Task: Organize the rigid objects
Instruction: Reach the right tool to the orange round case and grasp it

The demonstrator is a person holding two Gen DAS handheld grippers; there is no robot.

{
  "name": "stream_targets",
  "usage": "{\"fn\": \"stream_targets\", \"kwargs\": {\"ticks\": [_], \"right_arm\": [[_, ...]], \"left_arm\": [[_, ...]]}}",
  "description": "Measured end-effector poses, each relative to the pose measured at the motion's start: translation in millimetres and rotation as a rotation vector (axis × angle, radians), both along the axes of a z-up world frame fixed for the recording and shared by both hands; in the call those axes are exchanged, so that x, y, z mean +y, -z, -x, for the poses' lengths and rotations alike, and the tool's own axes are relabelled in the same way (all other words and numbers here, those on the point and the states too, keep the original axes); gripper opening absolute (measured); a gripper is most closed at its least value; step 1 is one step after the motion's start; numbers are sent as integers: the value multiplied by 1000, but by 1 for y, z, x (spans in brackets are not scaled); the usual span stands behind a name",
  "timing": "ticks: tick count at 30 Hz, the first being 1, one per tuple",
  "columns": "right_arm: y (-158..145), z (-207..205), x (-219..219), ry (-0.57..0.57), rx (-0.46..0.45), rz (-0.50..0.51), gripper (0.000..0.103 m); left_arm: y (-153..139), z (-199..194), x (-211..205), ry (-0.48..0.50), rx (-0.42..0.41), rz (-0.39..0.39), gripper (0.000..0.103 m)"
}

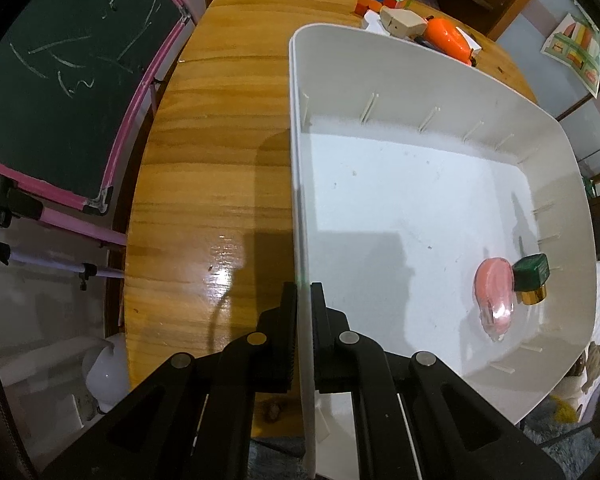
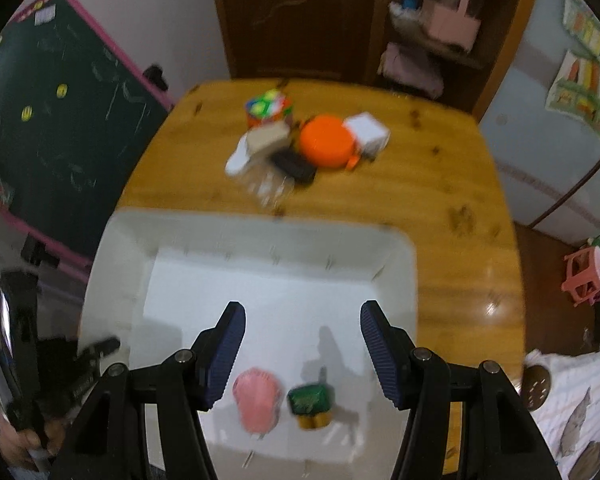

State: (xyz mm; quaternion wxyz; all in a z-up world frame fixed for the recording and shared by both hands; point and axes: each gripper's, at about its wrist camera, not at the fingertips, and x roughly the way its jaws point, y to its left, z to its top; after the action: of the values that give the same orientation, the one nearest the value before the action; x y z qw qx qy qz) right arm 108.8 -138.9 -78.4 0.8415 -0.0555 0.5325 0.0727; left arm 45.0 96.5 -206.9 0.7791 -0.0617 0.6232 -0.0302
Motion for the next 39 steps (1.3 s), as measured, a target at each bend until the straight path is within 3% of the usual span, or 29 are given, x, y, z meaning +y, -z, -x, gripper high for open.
{"fn": "stream_targets", "kwargs": {"ticks": [11,16,19,24,32,39], "right_arm": [[-69,-45,-7,17,-158,20,61],[-87,-75,-4,5,-180,5,61],[-86,-98,-1,3,-173,-5,69],[-60,-145,8,3,-125,-13,69],[19,-215,11,60,14,3,69],[82,-257,-7,161,186,-182,69]], "left_arm": [[-2,-2,-4,29,-14,-32,4],[-2,-4,-2,25,-12,-21,4],[-2,-4,-2,26,-9,-18,4],[-2,-4,-1,27,-10,-15,4],[-2,-6,-2,32,0,-14,4],[-2,-6,-3,36,4,-19,4]]}}
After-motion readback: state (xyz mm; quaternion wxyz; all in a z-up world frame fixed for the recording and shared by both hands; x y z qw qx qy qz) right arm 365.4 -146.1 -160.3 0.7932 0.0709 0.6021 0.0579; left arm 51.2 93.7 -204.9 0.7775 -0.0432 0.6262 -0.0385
